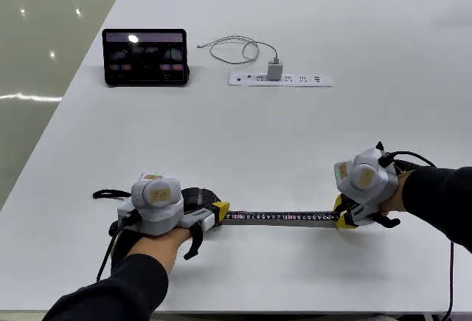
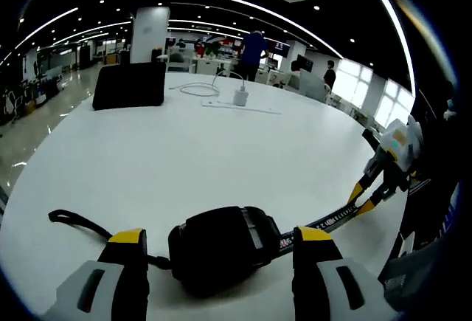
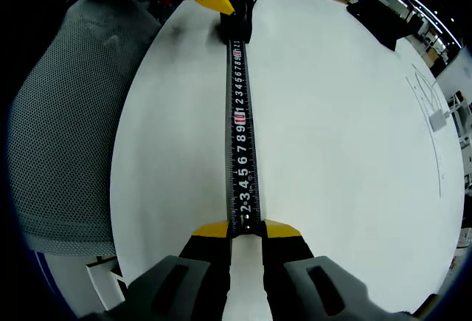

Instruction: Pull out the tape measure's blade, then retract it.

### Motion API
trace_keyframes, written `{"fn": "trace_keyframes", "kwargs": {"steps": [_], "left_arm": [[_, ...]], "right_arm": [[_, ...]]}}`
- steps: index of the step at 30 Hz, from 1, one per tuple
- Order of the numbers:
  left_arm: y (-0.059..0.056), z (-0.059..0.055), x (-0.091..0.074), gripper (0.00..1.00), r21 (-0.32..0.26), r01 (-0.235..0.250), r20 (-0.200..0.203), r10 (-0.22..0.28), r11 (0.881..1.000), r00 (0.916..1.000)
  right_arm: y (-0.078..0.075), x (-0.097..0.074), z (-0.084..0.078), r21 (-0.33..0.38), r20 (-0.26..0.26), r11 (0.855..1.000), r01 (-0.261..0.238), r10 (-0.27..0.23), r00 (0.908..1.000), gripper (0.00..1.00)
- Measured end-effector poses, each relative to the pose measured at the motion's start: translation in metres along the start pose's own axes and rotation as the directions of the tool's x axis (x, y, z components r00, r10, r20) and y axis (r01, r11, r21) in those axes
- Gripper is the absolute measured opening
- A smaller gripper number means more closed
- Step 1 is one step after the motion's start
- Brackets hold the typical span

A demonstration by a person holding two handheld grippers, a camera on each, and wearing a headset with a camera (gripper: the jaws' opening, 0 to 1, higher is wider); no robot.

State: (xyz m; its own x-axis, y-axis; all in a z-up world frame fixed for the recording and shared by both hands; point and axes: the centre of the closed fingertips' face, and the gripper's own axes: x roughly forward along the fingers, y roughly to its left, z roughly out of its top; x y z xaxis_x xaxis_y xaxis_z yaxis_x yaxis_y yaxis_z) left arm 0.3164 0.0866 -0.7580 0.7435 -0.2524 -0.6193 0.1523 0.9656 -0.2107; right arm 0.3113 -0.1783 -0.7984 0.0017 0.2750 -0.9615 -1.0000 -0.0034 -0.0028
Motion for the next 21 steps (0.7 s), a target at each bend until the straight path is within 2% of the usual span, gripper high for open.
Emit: {"fn": "trace_keyframes", "kwargs": {"steps": [2, 3, 4, 5, 8, 9, 11, 14, 17, 21], "left_arm": [[-0.001, 0.003, -0.001, 0.73, 0.006, -0.017, 0.028, 0.017, 1.0, 0.9995], [0.001, 0.009, -0.003, 0.71, 0.052, -0.047, 0.061, 0.044, 0.998, 0.9972], [0.001, 0.012, -0.003, 0.7, 0.074, -0.063, 0.075, 0.057, 0.995, 0.9955], [-0.002, 0.018, -0.002, 0.67, 0.084, -0.061, 0.107, 0.052, 0.995, 0.9929], [-0.008, 0.017, 0.0, 0.61, 0.087, -0.056, 0.106, 0.046, 0.995, 0.9932], [-0.007, 0.015, 0.002, 0.62, 0.109, -0.07, 0.102, 0.059, 0.992, 0.993], [-0.005, 0.013, 0.003, 0.6, 0.115, -0.081, 0.093, 0.07, 0.99, 0.9932], [-0.004, 0.012, 0.002, 0.6, 0.1, -0.076, 0.093, 0.066, 0.992, 0.9934], [-0.004, 0.012, 0.002, 0.59, 0.114, -0.073, 0.105, 0.061, 0.991, 0.9926], [-0.004, 0.012, 0.004, 0.59, 0.127, -0.076, 0.094, 0.064, 0.989, 0.9935]], "right_arm": [[0.001, 0.0, 0.0, 0.015, -0.016, 1.0, 0.004, -0.004, 0.9999, 0.11], [0.0, 0.0, 0.0, 0.034, -0.021, 0.999, 0.003, -0.003, 0.9998, 0.11], [0.0, -0.001, -0.001, 0.061, -0.022, 0.998, 0.002, -0.001, 0.9998, 0.11], [-0.001, -0.001, -0.001, 0.066, -0.019, 0.998, 0.0, 0.001, 0.9998, 0.11], [-0.001, -0.001, -0.001, 0.081, -0.019, 0.997, 0.002, 0.0, 0.9998, 0.11], [0.0, 0.0, -0.001, 0.063, -0.024, 0.998, 0.004, -0.003, 0.9997, 0.11], [-0.001, 0.0, -0.001, 0.074, -0.031, 0.997, 0.007, -0.005, 0.9995, 0.11], [0.0, 0.0, -0.002, 0.072, -0.029, 0.997, 0.012, -0.01, 0.9995, 0.11], [0.0, 0.0, -0.002, 0.071, -0.02, 0.997, 0.005, -0.004, 0.9998, 0.11], [-0.001, -0.001, -0.002, 0.084, -0.02, 0.996, 0.003, -0.002, 0.9998, 0.11]]}}
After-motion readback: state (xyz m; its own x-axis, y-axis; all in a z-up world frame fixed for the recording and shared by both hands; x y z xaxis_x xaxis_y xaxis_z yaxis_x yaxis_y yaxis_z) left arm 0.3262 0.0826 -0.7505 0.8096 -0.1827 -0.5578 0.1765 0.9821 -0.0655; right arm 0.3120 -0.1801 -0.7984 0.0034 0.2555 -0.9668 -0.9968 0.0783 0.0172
